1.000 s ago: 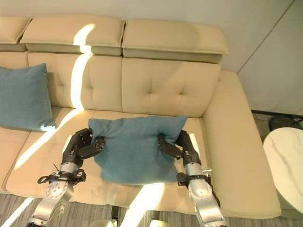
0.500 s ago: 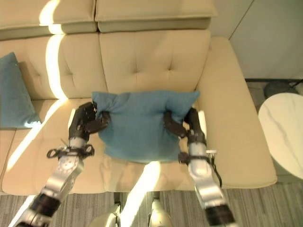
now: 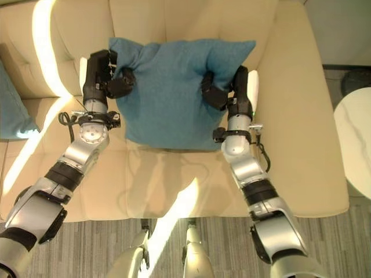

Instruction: Pick up all the scattered cushions and arrange them neatly on the sofa.

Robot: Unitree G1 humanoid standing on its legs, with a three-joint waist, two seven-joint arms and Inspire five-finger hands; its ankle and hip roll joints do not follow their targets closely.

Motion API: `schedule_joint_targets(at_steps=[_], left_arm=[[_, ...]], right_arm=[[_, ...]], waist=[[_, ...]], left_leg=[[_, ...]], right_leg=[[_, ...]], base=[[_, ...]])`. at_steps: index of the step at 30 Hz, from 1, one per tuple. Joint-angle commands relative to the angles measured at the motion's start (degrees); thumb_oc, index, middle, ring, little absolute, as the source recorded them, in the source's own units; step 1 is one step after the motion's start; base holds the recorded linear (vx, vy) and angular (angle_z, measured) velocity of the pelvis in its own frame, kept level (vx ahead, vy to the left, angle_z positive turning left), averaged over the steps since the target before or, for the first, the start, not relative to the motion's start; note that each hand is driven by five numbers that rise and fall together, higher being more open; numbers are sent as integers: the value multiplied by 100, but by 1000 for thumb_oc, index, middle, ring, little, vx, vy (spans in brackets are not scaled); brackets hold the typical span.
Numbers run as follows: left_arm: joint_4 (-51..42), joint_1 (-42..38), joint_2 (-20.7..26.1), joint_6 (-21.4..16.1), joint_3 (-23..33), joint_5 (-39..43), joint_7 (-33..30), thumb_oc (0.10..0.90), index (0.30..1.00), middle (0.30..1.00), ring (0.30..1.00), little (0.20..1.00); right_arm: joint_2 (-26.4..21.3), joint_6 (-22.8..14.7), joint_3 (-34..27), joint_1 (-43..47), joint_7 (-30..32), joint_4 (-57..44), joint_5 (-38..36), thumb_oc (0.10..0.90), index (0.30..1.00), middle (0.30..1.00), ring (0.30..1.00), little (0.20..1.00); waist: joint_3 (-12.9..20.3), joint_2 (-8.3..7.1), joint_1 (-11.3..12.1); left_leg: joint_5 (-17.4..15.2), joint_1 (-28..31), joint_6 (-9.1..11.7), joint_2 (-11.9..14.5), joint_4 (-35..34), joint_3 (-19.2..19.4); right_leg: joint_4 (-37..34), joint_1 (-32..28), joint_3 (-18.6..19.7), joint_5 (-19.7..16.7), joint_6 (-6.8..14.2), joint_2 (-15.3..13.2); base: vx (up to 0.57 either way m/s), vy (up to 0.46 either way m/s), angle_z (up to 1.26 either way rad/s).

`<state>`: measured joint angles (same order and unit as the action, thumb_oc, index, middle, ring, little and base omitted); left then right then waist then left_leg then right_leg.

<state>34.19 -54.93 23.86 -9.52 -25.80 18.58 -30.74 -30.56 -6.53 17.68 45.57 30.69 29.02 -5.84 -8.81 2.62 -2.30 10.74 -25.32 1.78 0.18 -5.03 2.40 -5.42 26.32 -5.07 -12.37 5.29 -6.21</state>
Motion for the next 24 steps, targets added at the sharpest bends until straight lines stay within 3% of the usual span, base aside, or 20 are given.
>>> schedule_joint_targets(at_steps=[1, 7, 24], left_arm=[[-315, -1243, -179, -842, -479, -614, 42, 400, 300, 300, 300, 300], [-63, -1576, -71, -900, -599, -594, -50, 400, 300, 300, 300, 300], [-27, -2007, -22, -955, -840, -503, 12, 400, 300, 300, 300, 300]], right_arm=[[205, -732, 263, 1341, 118, -359, 142, 400, 300, 300, 300, 300], [34, -754, 425, 1912, 291, -135, 166, 400, 300, 300, 300, 300], [-212, -744, 493, 2203, 325, 51, 129, 400, 300, 300, 300, 300]], waist=[[430, -210, 74], [279, -285, 137], [313, -379, 133]], left_leg=[[-451, 16, 325, -36, 3, -44], [-388, -39, 404, -1, 3, -36], [-467, 19, 478, 55, 3, -61]], right_leg=[[42, 23, -237, 380, 519, -153], [42, 67, -291, 362, 528, -153], [42, -52, -423, 453, 553, -141]], base=[[0, 0, 0], [-7, -6, 8], [24, -11, 6]])
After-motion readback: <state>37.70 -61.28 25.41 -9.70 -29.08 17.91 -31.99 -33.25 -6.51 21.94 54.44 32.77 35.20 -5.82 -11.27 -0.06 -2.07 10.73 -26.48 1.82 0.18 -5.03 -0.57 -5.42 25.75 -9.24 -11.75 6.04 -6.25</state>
